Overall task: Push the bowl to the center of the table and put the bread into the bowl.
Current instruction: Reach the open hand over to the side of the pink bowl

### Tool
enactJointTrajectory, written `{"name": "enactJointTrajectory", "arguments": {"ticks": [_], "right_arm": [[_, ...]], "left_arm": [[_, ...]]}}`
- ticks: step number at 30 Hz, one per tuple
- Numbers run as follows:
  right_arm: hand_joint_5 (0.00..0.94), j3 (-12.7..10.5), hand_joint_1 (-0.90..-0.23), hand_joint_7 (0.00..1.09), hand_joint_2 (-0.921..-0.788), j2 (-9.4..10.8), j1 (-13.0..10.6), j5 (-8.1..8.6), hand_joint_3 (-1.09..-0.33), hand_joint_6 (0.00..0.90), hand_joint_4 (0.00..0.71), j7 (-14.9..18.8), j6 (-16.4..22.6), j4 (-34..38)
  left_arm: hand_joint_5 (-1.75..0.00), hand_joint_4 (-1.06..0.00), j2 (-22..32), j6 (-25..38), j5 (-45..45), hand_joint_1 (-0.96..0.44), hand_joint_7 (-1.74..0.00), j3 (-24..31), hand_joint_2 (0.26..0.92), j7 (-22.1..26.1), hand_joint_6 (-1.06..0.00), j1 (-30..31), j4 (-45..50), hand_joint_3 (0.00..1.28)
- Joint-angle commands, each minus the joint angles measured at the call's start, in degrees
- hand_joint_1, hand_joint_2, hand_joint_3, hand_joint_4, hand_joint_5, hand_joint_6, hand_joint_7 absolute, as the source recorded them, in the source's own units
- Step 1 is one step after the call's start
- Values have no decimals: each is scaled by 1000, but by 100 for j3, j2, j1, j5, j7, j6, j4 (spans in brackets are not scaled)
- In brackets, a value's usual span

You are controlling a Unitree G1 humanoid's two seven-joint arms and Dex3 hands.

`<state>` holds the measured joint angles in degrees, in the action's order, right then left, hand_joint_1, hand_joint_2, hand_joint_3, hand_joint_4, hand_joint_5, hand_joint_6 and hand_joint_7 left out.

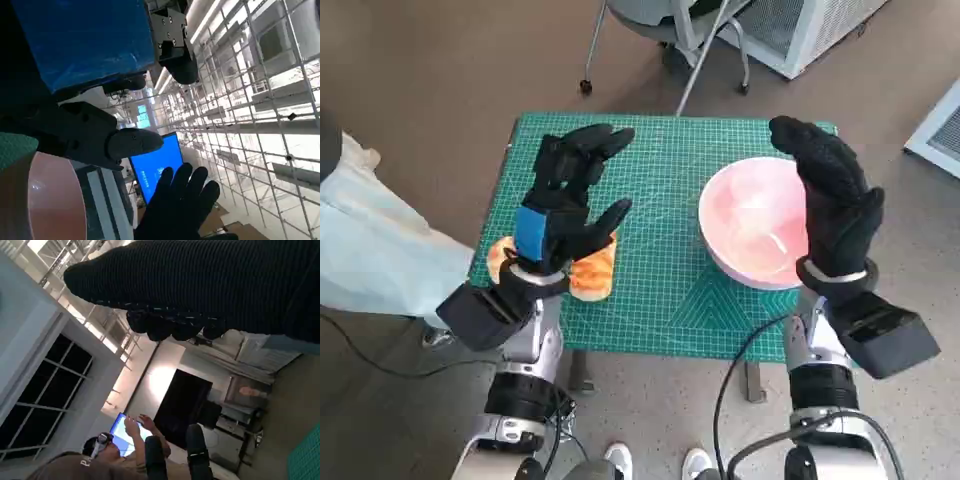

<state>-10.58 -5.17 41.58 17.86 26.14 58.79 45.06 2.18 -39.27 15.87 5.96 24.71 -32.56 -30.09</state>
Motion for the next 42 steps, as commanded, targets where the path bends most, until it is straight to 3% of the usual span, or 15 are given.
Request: {"name": "enactJointTrajectory", "arguments": {"ticks": [1,18,24,32,42], "right_arm": [[0,4,-608,828,-921,17,-107,53,-738,44,368,81,-91,14],[0,-26,-611,830,-921,7,-134,111,-719,46,368,174,-161,-59],[0,-87,-612,830,-921,-95,-154,122,-718,46,364,210,-109,-2],[0,-463,-588,850,-921,-529,-215,157,-770,23,357,124,164,267],[0,-1142,-533,798,-921,-992,-167,-7,-844,0,331,-701,388,1312]], "left_arm": [[-698,-133,23,32,-46,-99,-975,-13,846,-19,-45,-26,98,406],[-704,-130,23,34,-9,-96,-981,13,840,-9,-42,-68,56,416],[-704,-129,23,8,-12,-97,-981,26,839,-15,-42,-60,44,419],[-701,-133,40,7,-2,-97,-976,44,837,-18,-46,10,105,419],[-665,-152,71,16,33,-102,-943,109,853,0,-64,77,126,395]]}}
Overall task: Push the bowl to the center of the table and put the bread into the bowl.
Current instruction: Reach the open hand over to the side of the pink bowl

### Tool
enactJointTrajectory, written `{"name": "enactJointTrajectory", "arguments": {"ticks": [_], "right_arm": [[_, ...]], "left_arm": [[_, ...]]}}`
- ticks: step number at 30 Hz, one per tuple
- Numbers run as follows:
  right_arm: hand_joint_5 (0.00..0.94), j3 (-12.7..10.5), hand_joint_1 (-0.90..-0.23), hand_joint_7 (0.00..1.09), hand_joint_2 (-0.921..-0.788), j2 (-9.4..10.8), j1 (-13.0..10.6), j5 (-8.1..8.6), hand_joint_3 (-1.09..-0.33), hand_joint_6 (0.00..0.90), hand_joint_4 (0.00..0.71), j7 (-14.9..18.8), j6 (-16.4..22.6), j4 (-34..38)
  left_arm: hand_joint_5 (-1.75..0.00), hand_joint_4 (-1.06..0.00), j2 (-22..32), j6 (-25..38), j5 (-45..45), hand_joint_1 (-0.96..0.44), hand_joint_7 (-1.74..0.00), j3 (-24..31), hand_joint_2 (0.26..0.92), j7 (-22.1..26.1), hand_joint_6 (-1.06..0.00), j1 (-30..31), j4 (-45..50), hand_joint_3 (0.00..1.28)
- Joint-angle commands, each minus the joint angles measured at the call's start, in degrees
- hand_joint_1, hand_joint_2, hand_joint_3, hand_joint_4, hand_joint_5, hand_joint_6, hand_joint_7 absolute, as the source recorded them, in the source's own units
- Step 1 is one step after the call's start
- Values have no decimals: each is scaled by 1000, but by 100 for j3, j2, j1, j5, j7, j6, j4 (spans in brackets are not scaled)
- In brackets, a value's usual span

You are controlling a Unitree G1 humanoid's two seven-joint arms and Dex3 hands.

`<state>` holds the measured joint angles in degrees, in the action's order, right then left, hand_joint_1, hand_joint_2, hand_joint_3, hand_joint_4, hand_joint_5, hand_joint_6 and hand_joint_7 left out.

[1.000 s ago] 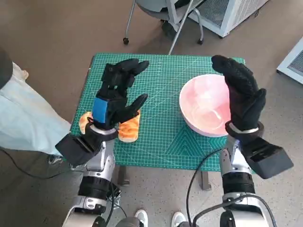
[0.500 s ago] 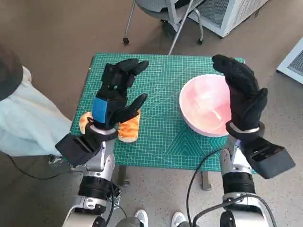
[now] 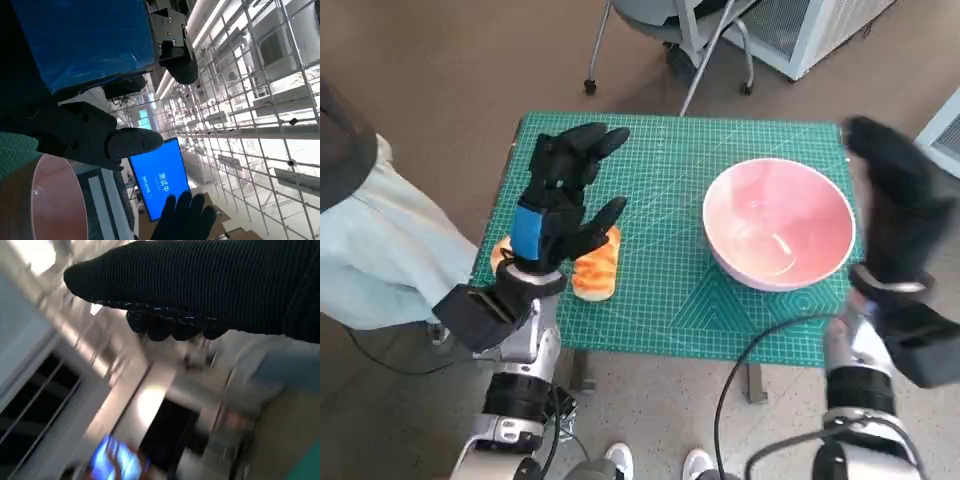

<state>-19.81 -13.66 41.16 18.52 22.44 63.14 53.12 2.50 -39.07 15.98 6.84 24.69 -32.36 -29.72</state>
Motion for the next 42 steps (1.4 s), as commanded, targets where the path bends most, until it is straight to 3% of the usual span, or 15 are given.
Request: {"name": "enactJointTrajectory", "arguments": {"ticks": [1,4,8,12,20,24,36,42], "right_arm": [[0,-268,-525,792,-921,-197,-124,-82,-847,-1,327,-404,-87,660],[0,-342,-503,779,-921,-321,-120,-195,-855,-1,307,-660,-200,1036],[0,-209,-476,765,-921,-509,-144,-694,-865,4,296,-1490,-505,1518],[2,-90,-465,700,-921,-534,-159,-978,-886,44,302,-1993,-940,1816],[8,-96,-483,565,-921,-384,-10,-1033,-894,118,325,-2268,-2059,2166],[11,-143,-480,546,-921,-232,94,-962,-887,132,335,-2240,-2545,2232],[9,-82,-485,522,-921,26,431,-1092,-883,156,346,-2398,-3418,2323],[2,-135,-503,513,-921,124,642,-1025,-897,148,330,-2424,-3757,2355]], "left_arm": [[-659,-156,38,-8,18,-102,-938,28,856,0,-67,56,81,390],[-632,-170,35,-13,9,-106,-918,40,871,-7,-78,57,64,360],[-599,-187,33,-1,-5,-108,-898,50,893,-18,-88,65,64,320],[-572,-199,42,-1,-17,-111,-877,60,909,-24,-98,64,50,287],[-541,-216,71,-2,-54,-120,-853,68,920,-54,-114,92,88,258],[-532,-221,105,21,-76,-123,-846,66,921,-85,-119,140,178,253],[-448,-267,229,30,-101,-131,-780,72,921,-150,-153,299,341,237],[-380,-306,303,4,-85,-144,-730,109,921,-172,-183,377,381,227]]}}
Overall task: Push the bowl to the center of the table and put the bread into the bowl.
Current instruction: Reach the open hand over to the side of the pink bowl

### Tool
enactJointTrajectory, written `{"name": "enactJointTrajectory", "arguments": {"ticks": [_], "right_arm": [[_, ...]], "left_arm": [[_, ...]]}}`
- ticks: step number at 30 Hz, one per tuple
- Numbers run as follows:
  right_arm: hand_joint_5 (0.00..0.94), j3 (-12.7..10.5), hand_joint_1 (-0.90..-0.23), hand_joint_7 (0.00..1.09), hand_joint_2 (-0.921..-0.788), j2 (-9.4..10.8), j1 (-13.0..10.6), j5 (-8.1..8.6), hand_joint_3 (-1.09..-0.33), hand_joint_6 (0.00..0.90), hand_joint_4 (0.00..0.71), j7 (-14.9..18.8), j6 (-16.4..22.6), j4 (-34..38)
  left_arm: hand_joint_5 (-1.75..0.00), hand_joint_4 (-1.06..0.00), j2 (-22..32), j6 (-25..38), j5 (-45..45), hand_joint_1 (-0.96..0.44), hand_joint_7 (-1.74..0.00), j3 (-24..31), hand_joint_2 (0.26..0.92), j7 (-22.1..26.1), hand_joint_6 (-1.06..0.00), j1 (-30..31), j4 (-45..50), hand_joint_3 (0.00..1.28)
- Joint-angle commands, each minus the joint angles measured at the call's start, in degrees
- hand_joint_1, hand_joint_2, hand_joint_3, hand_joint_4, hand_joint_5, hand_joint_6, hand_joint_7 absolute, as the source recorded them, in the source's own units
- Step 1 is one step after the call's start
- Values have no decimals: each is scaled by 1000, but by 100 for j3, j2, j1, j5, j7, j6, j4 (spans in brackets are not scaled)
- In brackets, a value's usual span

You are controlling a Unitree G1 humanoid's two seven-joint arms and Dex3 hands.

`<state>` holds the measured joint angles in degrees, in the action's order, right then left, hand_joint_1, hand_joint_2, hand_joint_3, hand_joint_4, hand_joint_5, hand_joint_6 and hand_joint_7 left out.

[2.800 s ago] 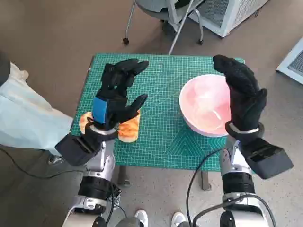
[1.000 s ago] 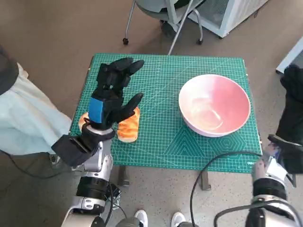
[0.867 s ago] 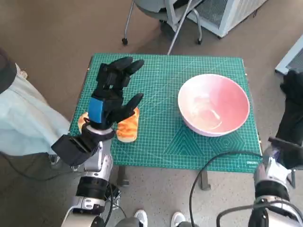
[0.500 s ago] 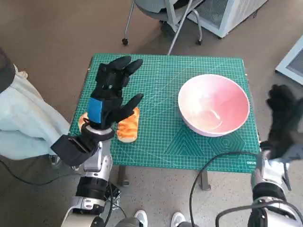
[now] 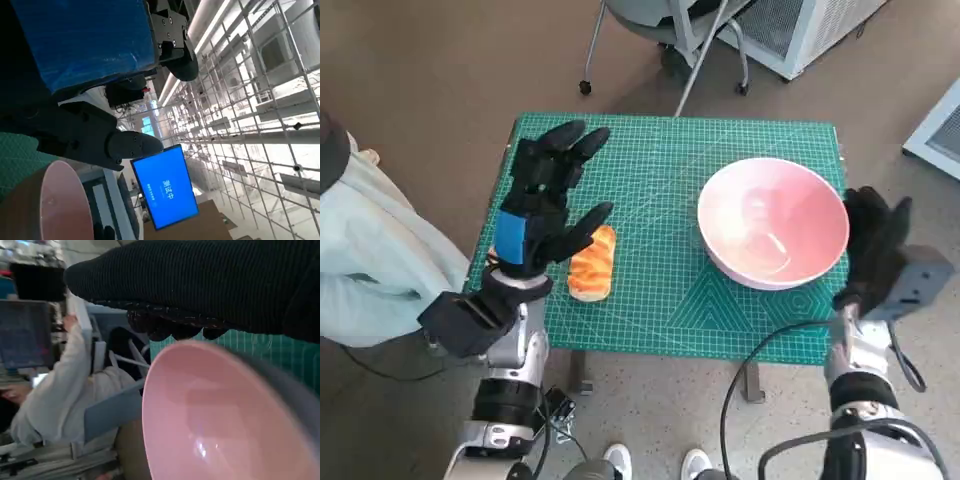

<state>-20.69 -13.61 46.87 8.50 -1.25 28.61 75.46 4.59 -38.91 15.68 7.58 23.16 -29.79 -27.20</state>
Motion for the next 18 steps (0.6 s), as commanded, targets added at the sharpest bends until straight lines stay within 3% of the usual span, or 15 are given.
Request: {"name": "enactJointTrajectory", "arguments": {"ticks": [1,11,18], "right_arm": [[1,-71,-504,513,-921,135,97,1,-900,146,320,-46,-337,123],[0,-525,-503,549,-921,445,461,325,-896,150,275,23,-663,144],[2,-704,-491,586,-921,642,672,404,-887,139,258,-31,-813,165]], "left_arm": [[-369,-313,103,-17,-54,-144,-722,40,921,-24,-188,135,141,227],[-241,-387,167,-1,-81,-154,-631,59,921,-147,-246,377,438,218],[-163,-431,230,-3,-56,-149,-564,96,921,-220,-285,559,641,216]]}}
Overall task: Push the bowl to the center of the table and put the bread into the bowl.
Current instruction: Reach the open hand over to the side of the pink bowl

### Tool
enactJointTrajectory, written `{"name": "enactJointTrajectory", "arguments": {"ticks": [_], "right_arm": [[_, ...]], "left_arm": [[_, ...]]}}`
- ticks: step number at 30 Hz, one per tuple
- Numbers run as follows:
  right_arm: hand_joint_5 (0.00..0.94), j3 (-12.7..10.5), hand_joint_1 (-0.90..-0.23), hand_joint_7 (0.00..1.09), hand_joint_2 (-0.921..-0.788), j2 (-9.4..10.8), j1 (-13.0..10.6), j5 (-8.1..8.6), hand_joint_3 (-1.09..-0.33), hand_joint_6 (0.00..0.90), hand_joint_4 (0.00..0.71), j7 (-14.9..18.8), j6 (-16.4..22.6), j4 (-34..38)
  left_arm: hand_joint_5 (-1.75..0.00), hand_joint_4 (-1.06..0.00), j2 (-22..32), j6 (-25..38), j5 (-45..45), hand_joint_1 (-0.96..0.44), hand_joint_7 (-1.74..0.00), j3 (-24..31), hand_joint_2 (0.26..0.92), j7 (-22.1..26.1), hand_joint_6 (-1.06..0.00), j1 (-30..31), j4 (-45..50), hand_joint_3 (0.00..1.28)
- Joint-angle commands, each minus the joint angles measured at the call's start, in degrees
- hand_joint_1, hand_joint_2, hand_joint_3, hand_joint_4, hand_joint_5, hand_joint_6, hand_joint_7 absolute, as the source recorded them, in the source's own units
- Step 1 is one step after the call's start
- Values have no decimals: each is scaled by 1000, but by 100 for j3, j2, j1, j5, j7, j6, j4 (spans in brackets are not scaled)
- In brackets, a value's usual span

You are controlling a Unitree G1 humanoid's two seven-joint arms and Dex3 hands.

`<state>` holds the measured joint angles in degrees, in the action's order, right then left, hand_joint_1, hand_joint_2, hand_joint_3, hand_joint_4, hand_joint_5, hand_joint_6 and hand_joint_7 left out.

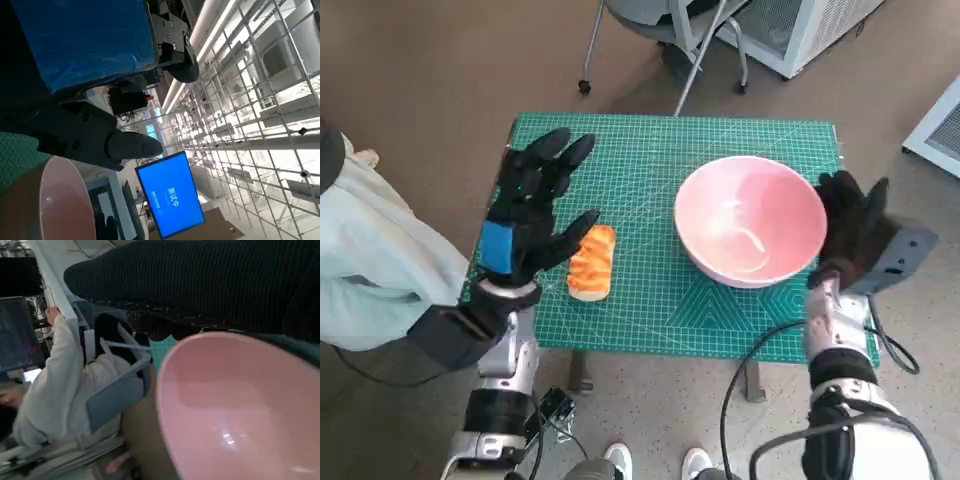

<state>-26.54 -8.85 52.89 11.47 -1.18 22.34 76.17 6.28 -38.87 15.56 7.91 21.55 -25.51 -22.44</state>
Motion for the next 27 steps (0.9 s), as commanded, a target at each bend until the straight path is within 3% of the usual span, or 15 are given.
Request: {"name": "enactJointTrajectory", "arguments": {"ticks": [1,10,18,27], "right_arm": [[2,-137,-489,588,-921,188,90,108,-887,140,258,-51,-200,96],[5,-166,-476,702,-921,335,253,34,-888,113,270,-117,-368,117],[4,-178,-508,803,-921,427,336,7,-879,74,273,-103,-405,107],[5,-227,-481,838,-921,304,306,32,-886,68,270,90,-358,85]], "left_arm": [[-157,-433,69,-11,-47,-148,-560,68,921,-71,-288,153,183,217],[-110,-451,88,-83,-160,-149,-522,123,921,-248,-312,324,239,222],[-82,-461,81,-44,-333,-154,-498,125,921,-421,-320,411,256,230],[-74,-467,277,99,-464,-155,-489,98,921,-371,-320,466,191,237]]}}
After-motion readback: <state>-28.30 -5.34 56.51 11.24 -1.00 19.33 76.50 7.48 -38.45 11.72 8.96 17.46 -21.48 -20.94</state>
